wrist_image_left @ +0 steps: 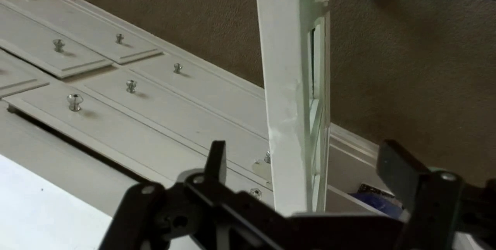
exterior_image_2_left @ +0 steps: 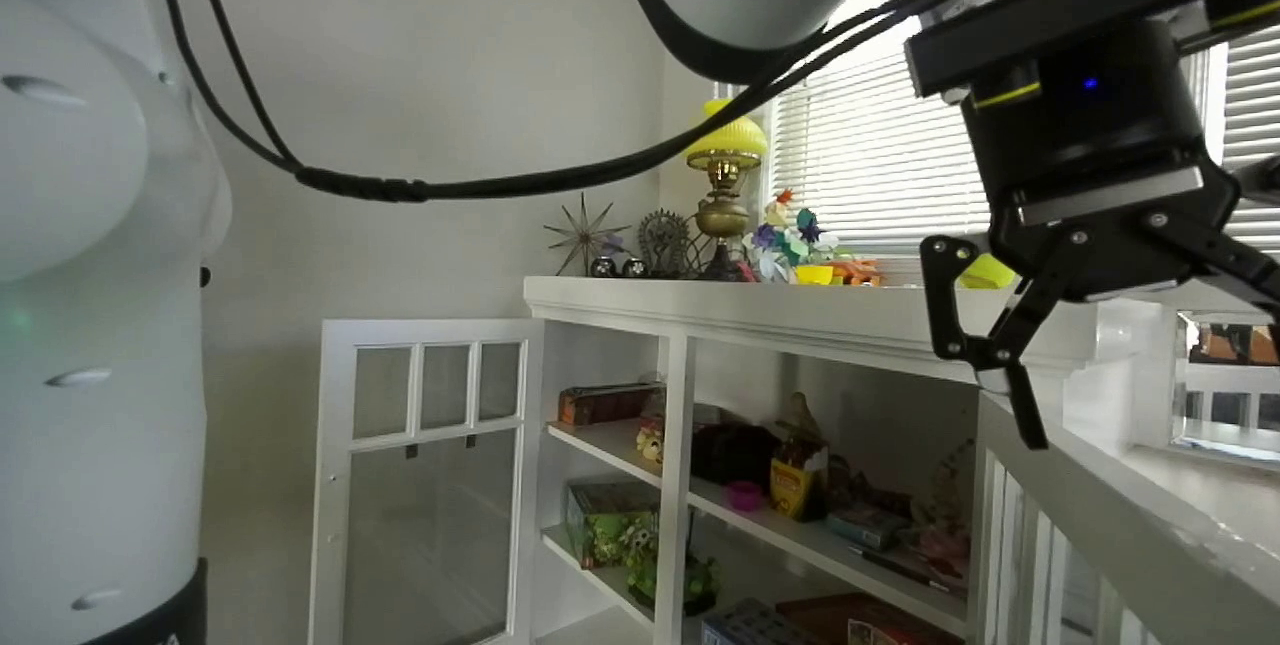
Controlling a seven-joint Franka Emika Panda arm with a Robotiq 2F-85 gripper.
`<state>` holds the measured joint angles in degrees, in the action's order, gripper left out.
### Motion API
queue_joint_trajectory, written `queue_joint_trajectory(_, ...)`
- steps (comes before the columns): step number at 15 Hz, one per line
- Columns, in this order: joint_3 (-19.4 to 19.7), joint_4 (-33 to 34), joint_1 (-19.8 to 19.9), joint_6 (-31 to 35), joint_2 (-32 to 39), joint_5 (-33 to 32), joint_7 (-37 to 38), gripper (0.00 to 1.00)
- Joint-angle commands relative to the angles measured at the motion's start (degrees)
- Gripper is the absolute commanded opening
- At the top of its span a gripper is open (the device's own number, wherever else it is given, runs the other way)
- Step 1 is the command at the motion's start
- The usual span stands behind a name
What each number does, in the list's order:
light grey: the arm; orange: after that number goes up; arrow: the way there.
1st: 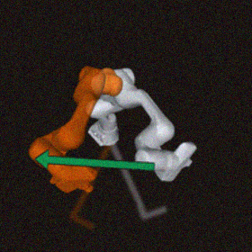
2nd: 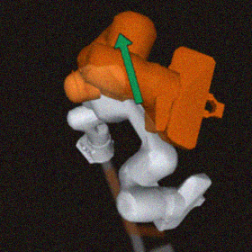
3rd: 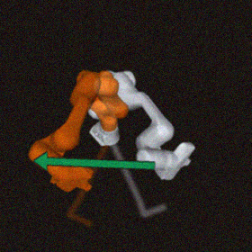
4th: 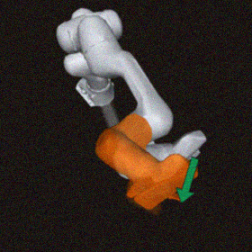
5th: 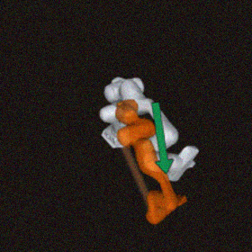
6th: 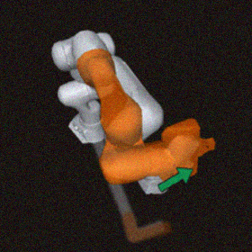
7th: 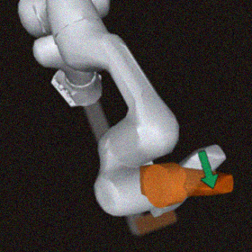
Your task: Close the door to the cabinet
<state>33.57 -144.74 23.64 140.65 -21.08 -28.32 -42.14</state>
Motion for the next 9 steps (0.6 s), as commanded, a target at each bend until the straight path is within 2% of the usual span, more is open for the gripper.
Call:
queue_joint_trajectory(1, 3.8, -1.5, -1.3, 5.8, 0.6, 6.0, -7.6, 1.0)
queue_joint_trajectory(9, 13.3, -1.7, -9.2, 6.3, 1.3, 24.8, -25.2, 1.0)
